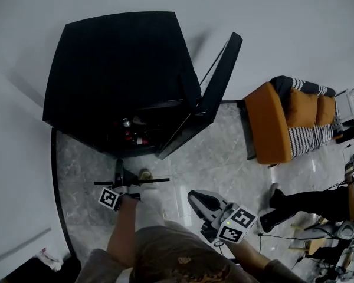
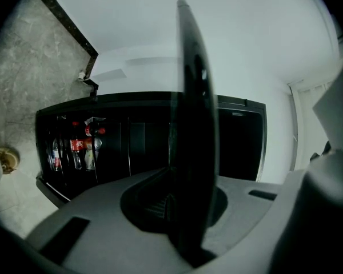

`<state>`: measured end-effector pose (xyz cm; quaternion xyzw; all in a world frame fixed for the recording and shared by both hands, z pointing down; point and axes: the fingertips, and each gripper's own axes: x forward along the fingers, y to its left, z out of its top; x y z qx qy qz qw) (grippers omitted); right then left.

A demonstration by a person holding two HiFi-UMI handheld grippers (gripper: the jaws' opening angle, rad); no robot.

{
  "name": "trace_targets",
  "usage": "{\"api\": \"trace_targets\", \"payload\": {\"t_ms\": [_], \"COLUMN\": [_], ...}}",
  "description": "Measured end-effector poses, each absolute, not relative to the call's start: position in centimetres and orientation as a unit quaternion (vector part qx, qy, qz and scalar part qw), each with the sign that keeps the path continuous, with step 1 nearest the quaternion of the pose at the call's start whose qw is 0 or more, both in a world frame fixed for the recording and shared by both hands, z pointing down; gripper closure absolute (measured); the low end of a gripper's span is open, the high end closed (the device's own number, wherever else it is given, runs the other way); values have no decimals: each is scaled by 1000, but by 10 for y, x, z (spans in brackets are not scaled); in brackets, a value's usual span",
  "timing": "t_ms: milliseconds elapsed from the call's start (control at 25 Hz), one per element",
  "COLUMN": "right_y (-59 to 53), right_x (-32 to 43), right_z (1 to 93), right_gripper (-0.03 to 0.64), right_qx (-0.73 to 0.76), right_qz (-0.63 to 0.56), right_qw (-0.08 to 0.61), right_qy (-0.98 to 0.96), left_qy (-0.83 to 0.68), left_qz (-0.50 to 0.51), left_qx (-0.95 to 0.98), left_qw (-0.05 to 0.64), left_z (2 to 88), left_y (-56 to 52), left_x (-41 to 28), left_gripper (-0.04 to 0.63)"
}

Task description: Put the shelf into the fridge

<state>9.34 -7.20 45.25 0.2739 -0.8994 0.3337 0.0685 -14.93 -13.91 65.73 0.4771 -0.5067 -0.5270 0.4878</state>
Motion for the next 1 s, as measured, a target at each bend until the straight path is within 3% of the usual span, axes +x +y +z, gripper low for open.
{"api": "trace_targets", "payload": {"t_ms": [1000], "right_y": [-98], "right_x": [81], "right_z": [470], "right_gripper": [595], "right_qx": [284], "right_qz": [369], "right_qw": [75], "right_qy": [-882], "left_qy": [-525], "left_qz": [-547], "left_qx": [441], "left_qw": [479], "left_z": [705], "left_y": [-196], "left_x": [-160], "left_gripper": [578]}}
